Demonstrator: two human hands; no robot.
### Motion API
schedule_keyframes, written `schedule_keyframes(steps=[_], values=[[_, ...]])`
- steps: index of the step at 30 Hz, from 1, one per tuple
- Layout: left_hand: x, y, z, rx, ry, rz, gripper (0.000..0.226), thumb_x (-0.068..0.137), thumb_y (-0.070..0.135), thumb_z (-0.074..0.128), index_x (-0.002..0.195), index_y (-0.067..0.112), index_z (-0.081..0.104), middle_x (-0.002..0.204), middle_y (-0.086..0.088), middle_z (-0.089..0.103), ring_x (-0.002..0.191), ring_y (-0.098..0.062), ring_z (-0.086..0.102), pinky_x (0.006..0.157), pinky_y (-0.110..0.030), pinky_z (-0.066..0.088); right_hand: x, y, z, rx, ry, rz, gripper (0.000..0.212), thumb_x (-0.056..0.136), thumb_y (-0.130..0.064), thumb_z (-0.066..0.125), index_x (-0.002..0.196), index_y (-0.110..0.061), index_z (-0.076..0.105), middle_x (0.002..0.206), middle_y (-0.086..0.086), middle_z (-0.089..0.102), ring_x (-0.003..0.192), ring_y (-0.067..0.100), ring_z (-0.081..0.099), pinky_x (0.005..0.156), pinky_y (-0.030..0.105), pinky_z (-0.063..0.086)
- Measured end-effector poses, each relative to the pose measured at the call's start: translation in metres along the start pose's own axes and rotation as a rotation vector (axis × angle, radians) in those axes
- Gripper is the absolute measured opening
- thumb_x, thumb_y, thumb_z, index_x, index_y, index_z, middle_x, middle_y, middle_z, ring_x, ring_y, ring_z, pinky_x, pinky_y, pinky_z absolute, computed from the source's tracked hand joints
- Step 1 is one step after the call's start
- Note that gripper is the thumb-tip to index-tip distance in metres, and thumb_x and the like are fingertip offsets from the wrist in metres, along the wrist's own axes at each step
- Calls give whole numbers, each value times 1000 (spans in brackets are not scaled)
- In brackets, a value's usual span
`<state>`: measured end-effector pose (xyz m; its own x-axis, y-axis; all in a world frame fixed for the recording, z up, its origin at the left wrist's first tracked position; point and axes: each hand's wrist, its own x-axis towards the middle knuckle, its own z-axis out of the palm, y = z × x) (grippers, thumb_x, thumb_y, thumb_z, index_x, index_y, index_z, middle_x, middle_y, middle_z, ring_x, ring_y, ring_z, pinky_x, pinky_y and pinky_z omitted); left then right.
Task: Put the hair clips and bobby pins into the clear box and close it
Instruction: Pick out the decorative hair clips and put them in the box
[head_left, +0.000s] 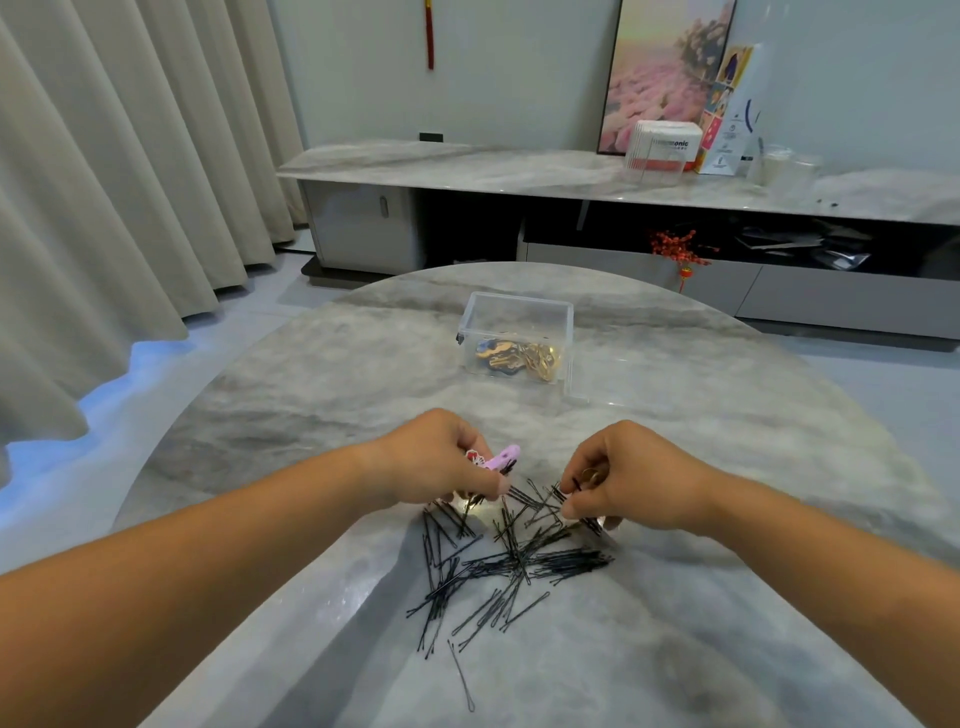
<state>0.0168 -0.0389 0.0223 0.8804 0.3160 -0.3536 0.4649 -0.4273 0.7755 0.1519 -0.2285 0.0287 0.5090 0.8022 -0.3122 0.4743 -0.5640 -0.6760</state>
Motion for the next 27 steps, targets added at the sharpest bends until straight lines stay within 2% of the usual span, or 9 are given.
schedule_keyframes(steps=[3, 7, 11, 14, 17, 21, 24, 27], values=[[11, 17, -18, -100, 40, 63, 29, 75, 24, 85, 87, 1, 73, 71, -2, 74, 63, -12, 63, 62, -27, 50, 11, -13, -21, 122, 47, -6, 17, 70, -10, 86, 81, -5, 74, 66, 8, 72, 53, 14, 66, 54, 25, 56], [47, 45, -44, -156, 182, 131, 28, 77, 22, 84, 89, 0, 74, 73, -3, 74, 63, -11, 61, 56, -21, 48, 48, -31, -56, 136, 177, -46, 19, 72, -10, 85, 84, -1, 73, 67, 11, 71, 55, 16, 68, 56, 26, 59], [97, 67, -71, -168, 330, 166, 25, 75, 23, 85, 86, 3, 74, 79, -12, 75, 64, -18, 57, 61, -31, 45, 97, -49, -89, 195, 306, -52, 21, 71, -6, 84, 84, 3, 71, 69, 15, 68, 54, 19, 64, 60, 31, 62], [130, 76, -87, -27, 418, 178, 23, 75, 30, 85, 81, 10, 76, 72, -10, 69, 60, -17, 51, 56, -27, 41, 133, -53, -102, 141, 360, -56, 21, 71, -9, 85, 83, 2, 71, 69, 14, 69, 53, 16, 64, 55, 26, 60], [156, 78, -96, 126, 443, 173, 22, 77, 33, 83, 77, 12, 75, 63, 1, 58, 57, -12, 49, 51, -24, 36, 166, -49, -103, 31, 378, -45, 18, 72, -12, 85, 81, -2, 72, 71, 12, 69, 59, 19, 65, 61, 33, 62], [180, 68, -95, 309, 388, 155, 31, 77, 37, 83, 89, 9, 75, 67, 2, 60, 61, -12, 51, 49, -26, 35, 193, -46, -94, -174, 349, -43, 24, 71, -20, 86, 87, -9, 72, 76, 6, 71, 62, 20, 67, 69, 38, 62], [186, 58, -92, 389, 367, 191, 32, 75, 38, 84, 91, 11, 76, 80, 0, 72, 76, -17, 65, 62, -28, 52, 198, -44, -87, -235, 296, -52, 36, 65, -24, 90, 92, -13, 69, 84, 7, 73, 63, 20, 71, 63, 35, 61], [186, 49, -92, 329, 393, 222, 28, 71, 33, 87, 87, 13, 76, 76, 3, 71, 80, -16, 69, 75, -30, 56, 198, -41, -87, -239, 288, -42, 44, 63, -26, 91, 99, -16, 66, 87, 2, 73, 60, 14, 72, 53, 27, 55]])
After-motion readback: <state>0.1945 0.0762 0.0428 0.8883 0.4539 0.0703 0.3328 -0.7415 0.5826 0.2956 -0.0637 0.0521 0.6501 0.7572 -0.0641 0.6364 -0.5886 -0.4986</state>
